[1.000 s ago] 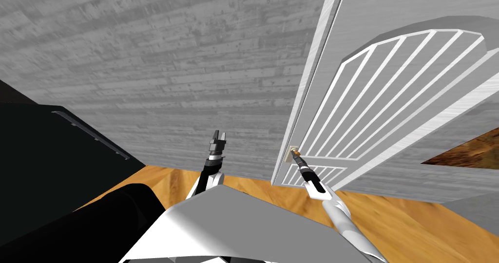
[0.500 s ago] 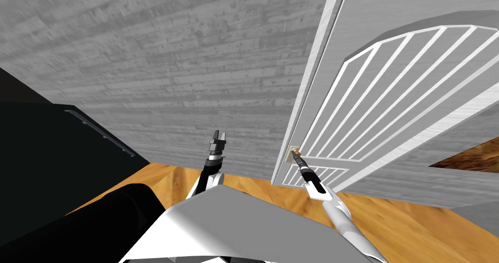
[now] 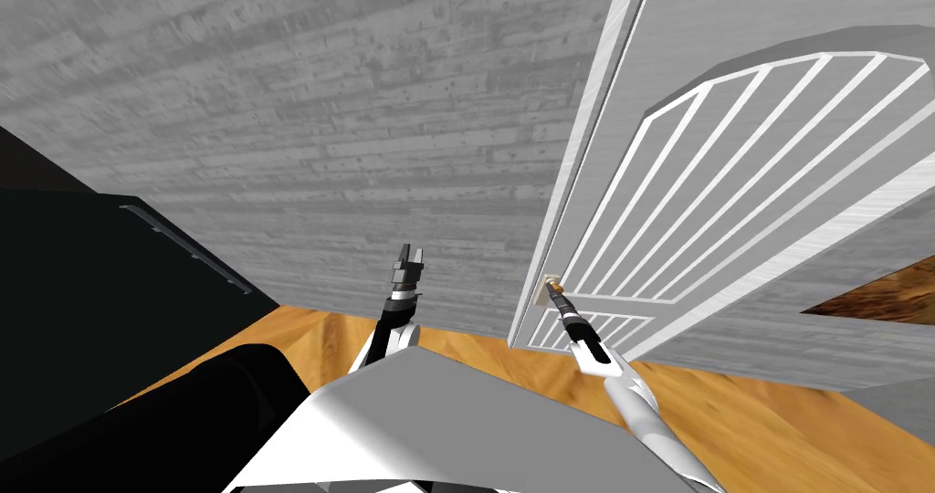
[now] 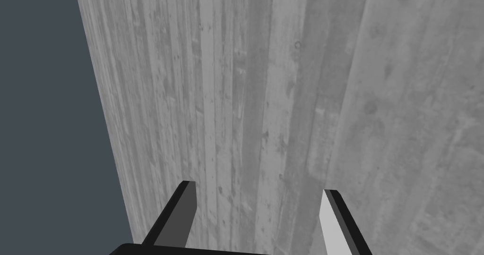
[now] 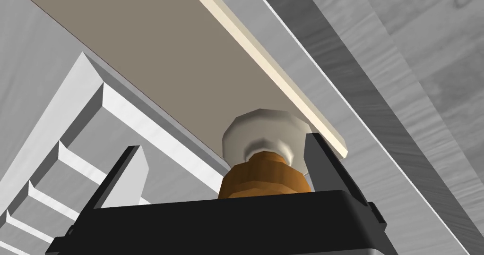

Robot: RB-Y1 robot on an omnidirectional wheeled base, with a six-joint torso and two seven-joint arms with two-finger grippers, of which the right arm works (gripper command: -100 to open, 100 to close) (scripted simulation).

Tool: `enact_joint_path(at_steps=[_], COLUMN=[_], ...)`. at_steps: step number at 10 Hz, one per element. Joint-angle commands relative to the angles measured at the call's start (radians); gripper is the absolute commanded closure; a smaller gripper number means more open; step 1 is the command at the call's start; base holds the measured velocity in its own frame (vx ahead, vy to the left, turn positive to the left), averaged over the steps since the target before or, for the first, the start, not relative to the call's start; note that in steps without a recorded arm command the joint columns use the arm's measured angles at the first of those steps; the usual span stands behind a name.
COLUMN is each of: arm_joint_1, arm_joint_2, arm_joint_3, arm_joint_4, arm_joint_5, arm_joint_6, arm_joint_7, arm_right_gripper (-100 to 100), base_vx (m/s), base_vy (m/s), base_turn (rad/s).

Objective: Pull the door open

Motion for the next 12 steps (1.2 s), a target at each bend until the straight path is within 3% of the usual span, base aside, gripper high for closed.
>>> enact_joint_path(at_steps=[1,12], arm_joint_1=[-0.002,-0.015], arm_joint_2=[0.0,0.001], arm_joint_3=[0.0,-0.004], arm_joint_4=[0.0,0.002], arm_joint_5=[-0.02,-0.179], arm_joint_6=[-0.001,-0.008], arm_joint_7=[-0.032,-0.283], arm_right_gripper=[100,100], base_vx=[-0.038,-0.085], base_vy=[-0.031,-0.08], base_turn=[0.174,0.17])
